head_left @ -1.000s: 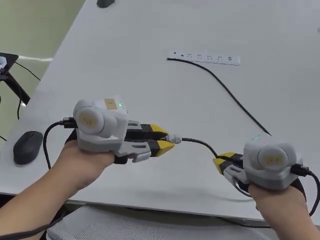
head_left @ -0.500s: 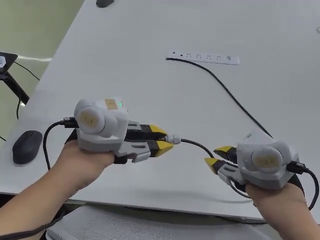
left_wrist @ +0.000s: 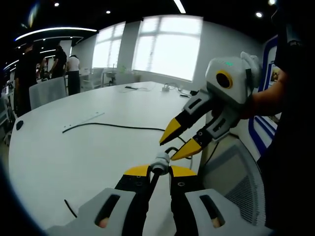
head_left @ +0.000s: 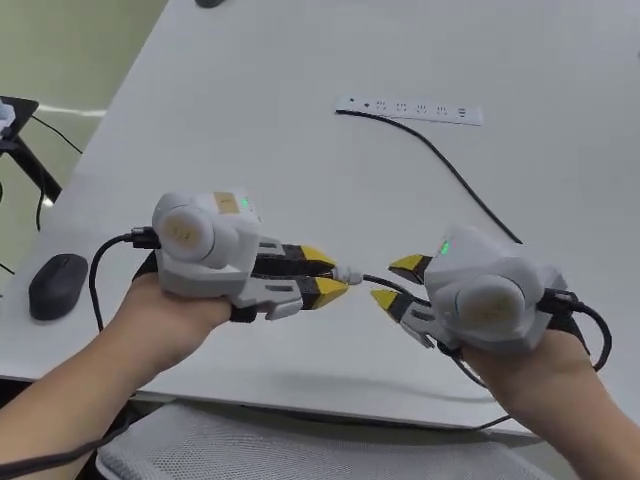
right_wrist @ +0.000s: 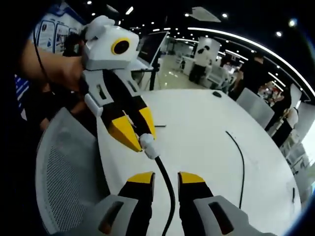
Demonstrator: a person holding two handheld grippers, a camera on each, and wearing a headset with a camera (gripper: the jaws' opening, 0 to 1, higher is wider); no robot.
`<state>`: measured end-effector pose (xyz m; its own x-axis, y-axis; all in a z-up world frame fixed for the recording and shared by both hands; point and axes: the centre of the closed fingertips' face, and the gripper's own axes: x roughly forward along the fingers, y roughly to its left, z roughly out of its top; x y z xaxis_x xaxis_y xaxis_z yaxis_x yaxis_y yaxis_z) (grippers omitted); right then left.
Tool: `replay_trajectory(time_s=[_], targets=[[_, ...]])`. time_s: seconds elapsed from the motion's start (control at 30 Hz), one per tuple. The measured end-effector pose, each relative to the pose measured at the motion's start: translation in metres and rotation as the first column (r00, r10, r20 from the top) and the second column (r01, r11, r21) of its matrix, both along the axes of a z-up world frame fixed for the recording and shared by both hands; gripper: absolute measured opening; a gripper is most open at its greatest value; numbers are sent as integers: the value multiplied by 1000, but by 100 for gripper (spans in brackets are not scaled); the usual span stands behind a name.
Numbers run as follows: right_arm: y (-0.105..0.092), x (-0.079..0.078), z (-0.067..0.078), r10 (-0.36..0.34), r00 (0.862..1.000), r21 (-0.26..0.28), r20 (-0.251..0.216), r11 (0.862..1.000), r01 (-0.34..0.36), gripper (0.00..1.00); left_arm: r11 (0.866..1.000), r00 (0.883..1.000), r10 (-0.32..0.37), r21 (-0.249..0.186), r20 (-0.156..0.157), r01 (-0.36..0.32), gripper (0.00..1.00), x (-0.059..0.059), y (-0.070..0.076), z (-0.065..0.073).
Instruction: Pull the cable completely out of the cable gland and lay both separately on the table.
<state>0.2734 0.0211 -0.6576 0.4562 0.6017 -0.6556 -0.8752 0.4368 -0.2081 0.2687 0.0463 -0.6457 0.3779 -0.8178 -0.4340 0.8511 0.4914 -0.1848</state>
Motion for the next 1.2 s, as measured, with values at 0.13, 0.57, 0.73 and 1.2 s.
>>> replay_trajectory(time_s=[0.13, 0.57, 0.73, 1.2], targets=[[6, 0, 1, 28, 999, -15, 23, 999, -28, 10, 1000, 1000, -2, 1, 1, 2, 15, 0, 0, 0], [13, -2, -3, 76, 996, -44, 39, 996, -75, 2, 1000, 1000, -16, -3, 0, 16, 15, -2, 0, -2], [13, -3, -4, 66, 997, -27, 27, 997, -65, 1, 1000, 1000, -22, 0, 0, 22, 15, -3, 1, -3], [7, -2, -7, -7, 1000, 35, -30, 999, 8, 0, 1000, 1000, -29, -10, 7, 29, 14, -3, -4, -2]])
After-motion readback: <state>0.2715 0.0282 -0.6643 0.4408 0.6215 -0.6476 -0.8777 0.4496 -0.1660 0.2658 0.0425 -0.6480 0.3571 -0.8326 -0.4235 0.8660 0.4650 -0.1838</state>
